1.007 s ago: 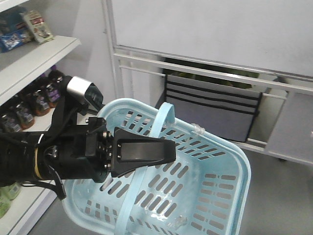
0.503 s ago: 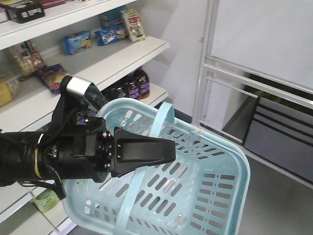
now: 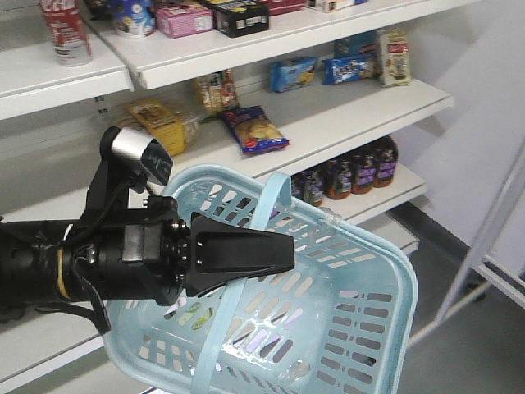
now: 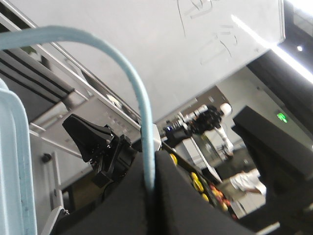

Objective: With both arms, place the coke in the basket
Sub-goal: 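Drive the base, carrying the basket in the left gripper, to another shelf, then approach the shelf with the red Coca-Cola bottle, basket held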

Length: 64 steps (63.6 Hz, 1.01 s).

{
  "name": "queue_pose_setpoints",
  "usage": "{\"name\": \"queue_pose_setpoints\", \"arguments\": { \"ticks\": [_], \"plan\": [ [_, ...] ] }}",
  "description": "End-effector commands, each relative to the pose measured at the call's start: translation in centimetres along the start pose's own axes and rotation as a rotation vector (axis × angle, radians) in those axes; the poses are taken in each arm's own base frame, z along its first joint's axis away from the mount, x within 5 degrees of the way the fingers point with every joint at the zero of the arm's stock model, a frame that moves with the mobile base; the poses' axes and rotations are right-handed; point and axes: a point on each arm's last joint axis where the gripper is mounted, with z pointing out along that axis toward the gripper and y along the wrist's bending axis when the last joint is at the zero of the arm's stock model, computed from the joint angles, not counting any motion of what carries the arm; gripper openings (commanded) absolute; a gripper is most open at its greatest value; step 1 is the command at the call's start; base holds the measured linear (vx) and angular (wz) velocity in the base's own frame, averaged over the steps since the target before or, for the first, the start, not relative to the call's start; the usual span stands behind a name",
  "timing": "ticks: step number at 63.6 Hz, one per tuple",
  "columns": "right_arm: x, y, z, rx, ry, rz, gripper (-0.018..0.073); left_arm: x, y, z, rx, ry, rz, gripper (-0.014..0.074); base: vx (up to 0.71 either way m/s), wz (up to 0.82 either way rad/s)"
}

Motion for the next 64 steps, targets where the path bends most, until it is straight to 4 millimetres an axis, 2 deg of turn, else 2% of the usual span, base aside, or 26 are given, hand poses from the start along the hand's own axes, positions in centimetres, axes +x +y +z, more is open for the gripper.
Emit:
{"name": "queue_pose_setpoints", "arguments": {
  "ticks": [1, 36, 64],
  "plan": [
    [-0.38, 0.15, -0.08, -0.018, -0.074, -0.017, -0.0005, -0.21, -3.18, -0.25, 0.206, 0.004, 0.034, -0.0007, 0.08, 0.62],
    [-0.37, 0.15, -0.08, -0.018, -0.073, -0.017, -0.0005, -0.21, -3.18, -0.25, 0.206, 0.004, 0.034, -0.0007, 0.07, 0.56],
    [-0.37, 0.15, -0.08, -0.018, -0.073, -0.017, -0.0005, -0.21, -3.18, -0.25, 0.206, 0.004, 0.034, -0.0007, 0.07, 0.41]
  ]
}}
